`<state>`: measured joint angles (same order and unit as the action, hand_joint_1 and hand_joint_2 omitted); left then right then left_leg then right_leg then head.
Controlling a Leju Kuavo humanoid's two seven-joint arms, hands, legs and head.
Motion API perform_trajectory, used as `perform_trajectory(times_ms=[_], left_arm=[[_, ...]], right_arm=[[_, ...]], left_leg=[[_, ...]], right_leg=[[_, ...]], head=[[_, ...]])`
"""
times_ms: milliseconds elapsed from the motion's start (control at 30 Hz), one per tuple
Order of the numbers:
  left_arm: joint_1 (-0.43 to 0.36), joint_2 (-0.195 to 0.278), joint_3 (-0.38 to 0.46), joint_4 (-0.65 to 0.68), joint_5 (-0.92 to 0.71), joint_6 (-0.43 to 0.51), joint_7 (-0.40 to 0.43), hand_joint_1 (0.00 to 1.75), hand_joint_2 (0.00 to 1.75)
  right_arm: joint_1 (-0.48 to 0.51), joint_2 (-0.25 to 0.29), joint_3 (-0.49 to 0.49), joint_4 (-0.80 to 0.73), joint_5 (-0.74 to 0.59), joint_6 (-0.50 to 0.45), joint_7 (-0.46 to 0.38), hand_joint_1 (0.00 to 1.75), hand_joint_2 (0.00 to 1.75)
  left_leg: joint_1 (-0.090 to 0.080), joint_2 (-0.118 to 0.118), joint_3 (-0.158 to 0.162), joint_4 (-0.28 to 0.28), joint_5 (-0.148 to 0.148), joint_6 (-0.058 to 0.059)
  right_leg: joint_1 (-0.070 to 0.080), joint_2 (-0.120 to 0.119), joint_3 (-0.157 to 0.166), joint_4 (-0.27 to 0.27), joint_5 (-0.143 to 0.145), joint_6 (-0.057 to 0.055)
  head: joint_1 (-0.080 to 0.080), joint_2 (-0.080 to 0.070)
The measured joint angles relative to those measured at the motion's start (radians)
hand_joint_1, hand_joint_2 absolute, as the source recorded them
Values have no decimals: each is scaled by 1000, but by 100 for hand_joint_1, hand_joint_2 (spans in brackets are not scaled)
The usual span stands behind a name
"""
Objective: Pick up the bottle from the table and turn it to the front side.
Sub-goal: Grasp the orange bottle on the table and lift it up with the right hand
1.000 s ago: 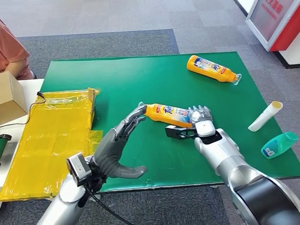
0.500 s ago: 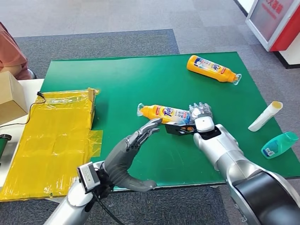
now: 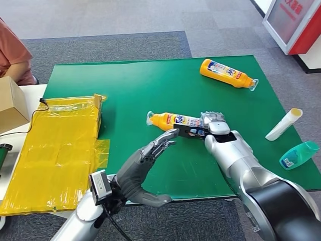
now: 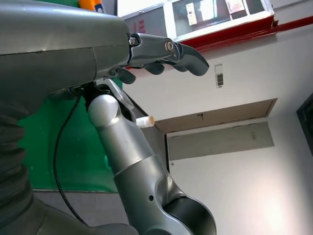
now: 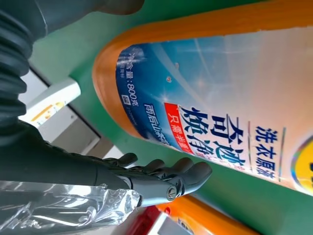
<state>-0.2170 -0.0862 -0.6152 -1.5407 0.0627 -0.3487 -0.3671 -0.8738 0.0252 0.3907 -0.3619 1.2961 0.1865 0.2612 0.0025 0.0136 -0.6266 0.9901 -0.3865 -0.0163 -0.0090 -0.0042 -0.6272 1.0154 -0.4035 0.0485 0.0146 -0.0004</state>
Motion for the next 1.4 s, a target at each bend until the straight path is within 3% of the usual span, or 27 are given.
perform_trajectory(times_ms=[733,833,867,900,1000,1033,1100,1400], left_arm=[[-14,-8,-13,23,37,-13,9,0,175],[-15,-8,-17,23,43,-14,9,0,175],[-15,-8,-18,23,46,-14,9,0,175],[-16,-8,-19,23,47,-14,9,0,175],[-18,-8,-24,24,51,-14,9,0,175],[-19,-8,-25,24,52,-14,9,0,175],[-20,-8,-26,24,52,-14,9,0,175],[-23,-8,-26,26,61,-14,8,0,175]], right_arm=[[-9,49,-94,6,-45,0,0,0,175],[-9,50,-95,8,-43,2,0,7,175],[-9,50,-95,9,-41,2,0,14,175],[-9,51,-95,10,-40,3,0,35,175],[-9,51,-94,13,-25,7,3,144,175],[-9,51,-94,14,-19,9,5,165,175],[-9,51,-94,15,-10,10,7,173,175],[-13,51,-94,18,3,8,4,175,175]], left_leg=[[0,0,0,0,0,0],[0,0,0,0,0,0],[0,0,0,0,0,0],[0,0,0,0,0,0],[0,0,0,0,0,0],[0,0,0,0,0,0],[0,0,0,0,0,0],[0,0,0,0,0,0]], right_leg=[[0,0,0,0,0,0],[0,0,0,0,0,0],[0,0,0,0,0,0],[0,0,0,0,0,0],[0,0,0,0,0,0],[0,0,0,0,0,0],[0,0,0,0,0,0],[0,0,0,0,0,0]], head=[[0,0],[0,0],[0,0],[0,0],[0,0],[0,0],[0,0],[0,0]])
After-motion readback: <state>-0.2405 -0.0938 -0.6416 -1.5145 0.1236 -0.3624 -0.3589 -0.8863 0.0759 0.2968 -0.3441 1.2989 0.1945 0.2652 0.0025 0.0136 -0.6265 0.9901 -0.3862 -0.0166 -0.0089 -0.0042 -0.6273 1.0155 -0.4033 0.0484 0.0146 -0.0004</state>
